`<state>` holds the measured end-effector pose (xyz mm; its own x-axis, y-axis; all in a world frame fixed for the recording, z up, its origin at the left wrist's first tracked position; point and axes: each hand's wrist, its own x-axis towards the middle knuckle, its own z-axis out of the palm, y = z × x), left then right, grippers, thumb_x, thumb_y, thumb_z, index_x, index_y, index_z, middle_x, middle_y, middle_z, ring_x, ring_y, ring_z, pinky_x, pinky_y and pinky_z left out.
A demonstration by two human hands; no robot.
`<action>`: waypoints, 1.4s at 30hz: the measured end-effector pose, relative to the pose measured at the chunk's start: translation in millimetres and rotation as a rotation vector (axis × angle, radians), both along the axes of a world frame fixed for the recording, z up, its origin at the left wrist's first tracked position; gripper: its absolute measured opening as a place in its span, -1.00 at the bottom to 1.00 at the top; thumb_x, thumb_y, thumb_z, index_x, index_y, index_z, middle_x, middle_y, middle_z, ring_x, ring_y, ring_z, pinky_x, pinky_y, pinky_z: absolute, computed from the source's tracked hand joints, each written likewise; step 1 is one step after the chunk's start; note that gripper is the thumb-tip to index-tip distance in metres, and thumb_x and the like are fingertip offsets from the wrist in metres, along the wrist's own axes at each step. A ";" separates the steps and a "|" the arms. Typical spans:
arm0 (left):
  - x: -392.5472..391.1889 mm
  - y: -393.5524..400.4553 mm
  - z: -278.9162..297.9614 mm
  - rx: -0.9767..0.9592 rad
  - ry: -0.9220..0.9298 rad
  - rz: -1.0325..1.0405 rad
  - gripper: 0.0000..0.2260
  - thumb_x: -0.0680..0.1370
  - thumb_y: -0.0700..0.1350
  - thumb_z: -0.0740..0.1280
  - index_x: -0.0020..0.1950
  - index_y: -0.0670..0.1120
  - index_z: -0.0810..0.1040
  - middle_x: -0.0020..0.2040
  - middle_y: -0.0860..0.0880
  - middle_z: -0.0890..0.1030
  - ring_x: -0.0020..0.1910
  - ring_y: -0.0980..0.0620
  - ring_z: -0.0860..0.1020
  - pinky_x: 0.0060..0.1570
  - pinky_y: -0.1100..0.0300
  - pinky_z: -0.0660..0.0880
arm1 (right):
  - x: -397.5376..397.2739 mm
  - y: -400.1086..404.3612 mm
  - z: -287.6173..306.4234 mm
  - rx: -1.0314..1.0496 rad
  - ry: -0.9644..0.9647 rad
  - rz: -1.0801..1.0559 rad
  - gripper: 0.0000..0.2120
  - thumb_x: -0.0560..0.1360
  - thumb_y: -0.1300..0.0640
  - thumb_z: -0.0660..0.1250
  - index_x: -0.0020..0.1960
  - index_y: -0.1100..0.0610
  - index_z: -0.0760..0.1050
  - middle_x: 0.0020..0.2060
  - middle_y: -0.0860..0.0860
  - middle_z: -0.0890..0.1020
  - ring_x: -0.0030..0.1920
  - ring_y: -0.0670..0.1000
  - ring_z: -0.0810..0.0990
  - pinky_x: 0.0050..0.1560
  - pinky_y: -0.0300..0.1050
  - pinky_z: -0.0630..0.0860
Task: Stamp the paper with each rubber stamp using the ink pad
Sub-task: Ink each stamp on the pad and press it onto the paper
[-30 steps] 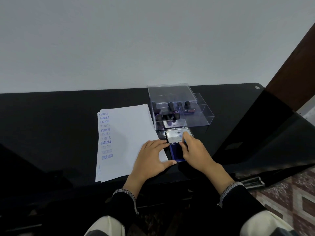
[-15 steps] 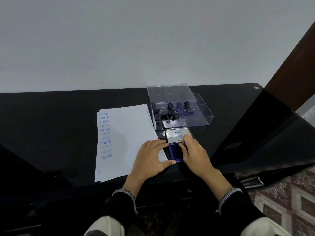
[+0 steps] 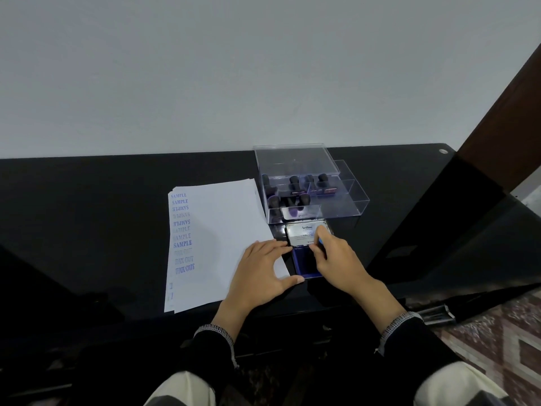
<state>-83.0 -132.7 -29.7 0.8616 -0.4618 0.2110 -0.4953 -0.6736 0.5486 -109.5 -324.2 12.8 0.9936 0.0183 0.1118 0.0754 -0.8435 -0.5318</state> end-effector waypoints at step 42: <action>-0.8 -0.5 0.6 0.000 0.012 -0.001 -0.34 0.39 0.39 0.33 0.42 0.13 0.41 0.42 0.22 0.37 0.41 0.25 0.23 0.43 0.31 -0.07 | -12.6 8.5 -13.4 -0.119 -0.161 -0.079 -0.83 0.59 0.14 0.20 -0.13 0.08 0.23 -0.30 -0.03 0.44 -0.29 0.00 0.42 -0.37 -0.07 0.40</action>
<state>-83.9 -133.2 -29.1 0.8636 -0.4625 0.2007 -0.4894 -0.6733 0.5543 -122.2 -315.7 -0.5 0.9620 -0.0368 0.2707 0.0819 -0.9064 -0.4144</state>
